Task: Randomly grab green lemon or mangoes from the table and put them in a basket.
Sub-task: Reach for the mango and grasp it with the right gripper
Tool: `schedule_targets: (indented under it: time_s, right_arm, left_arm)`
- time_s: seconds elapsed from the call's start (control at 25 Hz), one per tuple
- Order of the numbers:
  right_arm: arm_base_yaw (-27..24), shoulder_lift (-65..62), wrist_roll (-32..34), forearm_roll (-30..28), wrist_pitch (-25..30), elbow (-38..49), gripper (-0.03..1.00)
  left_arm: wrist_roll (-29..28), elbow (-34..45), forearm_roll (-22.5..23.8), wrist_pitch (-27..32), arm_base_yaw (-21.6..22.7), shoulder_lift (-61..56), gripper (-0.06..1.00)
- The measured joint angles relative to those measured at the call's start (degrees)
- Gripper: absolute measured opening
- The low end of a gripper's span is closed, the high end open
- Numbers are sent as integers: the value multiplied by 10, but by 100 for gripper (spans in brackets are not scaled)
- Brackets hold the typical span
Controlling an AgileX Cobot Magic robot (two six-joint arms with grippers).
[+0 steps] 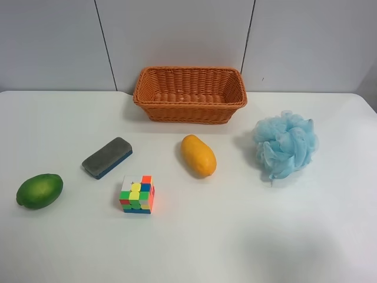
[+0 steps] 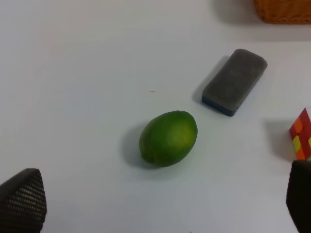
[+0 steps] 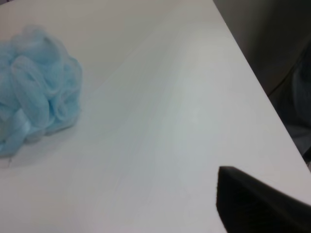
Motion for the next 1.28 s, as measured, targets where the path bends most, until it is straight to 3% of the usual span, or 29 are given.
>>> schedule_targets:
  time_s: [1.0,1.16,1.28]
  right_arm:
    - [0,0,0,17,-1,-1,99]
    - [0,69,-2,62,0,-42,99]
    - [0,168,-39,83,-2,-99,99]
  left_arm:
    - [0,0,0,0,0,0,99]
    - [0,0,0,0,0,0,99]
    - [0,0,0,0,0,0,99]
